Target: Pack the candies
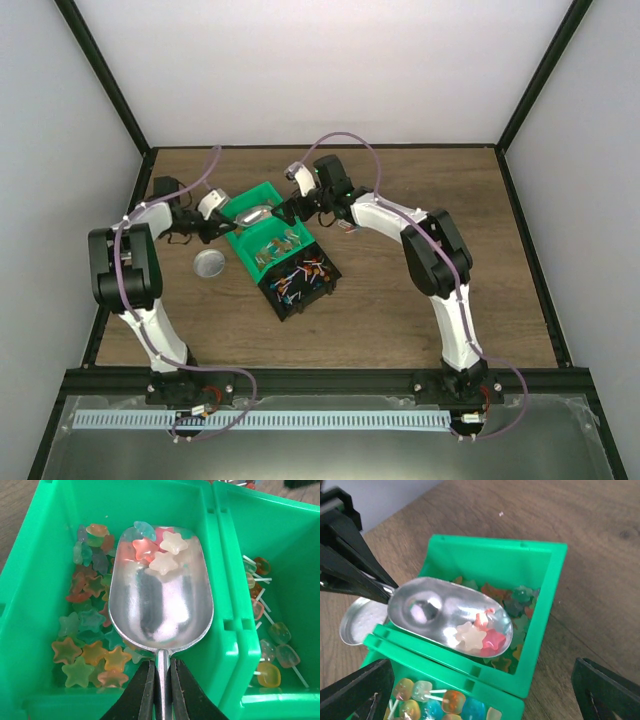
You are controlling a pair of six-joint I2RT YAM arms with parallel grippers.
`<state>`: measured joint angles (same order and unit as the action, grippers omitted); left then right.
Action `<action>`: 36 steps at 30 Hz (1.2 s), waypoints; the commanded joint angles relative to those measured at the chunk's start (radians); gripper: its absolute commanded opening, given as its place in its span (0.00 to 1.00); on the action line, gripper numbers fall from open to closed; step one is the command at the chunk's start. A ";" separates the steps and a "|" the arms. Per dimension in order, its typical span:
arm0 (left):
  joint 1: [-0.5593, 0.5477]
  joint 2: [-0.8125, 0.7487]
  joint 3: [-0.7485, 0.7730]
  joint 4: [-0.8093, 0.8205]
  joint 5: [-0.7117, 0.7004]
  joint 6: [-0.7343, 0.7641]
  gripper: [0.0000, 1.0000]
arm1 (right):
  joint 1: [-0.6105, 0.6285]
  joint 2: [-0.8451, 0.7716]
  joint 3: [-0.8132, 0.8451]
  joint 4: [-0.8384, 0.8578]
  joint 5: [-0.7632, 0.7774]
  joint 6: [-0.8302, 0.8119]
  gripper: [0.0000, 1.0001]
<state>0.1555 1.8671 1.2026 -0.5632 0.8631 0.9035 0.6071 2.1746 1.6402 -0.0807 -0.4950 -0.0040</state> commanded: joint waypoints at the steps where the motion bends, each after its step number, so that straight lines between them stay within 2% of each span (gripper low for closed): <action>1: 0.028 -0.048 -0.023 -0.027 0.105 0.088 0.04 | -0.014 -0.076 0.018 0.003 -0.025 0.003 1.00; 14: 0.127 -0.086 -0.053 -0.077 0.250 0.191 0.04 | -0.066 -0.148 -0.010 -0.034 -0.079 0.018 1.00; 19: 0.154 -0.102 -0.042 -0.066 0.291 0.159 0.04 | -0.089 -0.174 -0.030 -0.039 -0.093 0.019 1.00; 25: 0.149 -0.159 -0.020 -0.087 0.217 0.148 0.04 | -0.139 -0.212 -0.071 -0.048 -0.124 0.024 1.00; 29: 0.108 -0.200 0.004 -0.114 0.223 0.111 0.04 | -0.190 -0.229 -0.087 -0.068 -0.175 0.038 1.00; 36: -0.053 -0.257 0.035 -0.082 0.138 -0.007 0.04 | -0.290 -0.292 -0.158 -0.068 -0.242 0.088 1.00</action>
<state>0.1772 1.6371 1.1957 -0.6659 1.0069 0.9569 0.3611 1.9503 1.5143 -0.1402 -0.6815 0.0509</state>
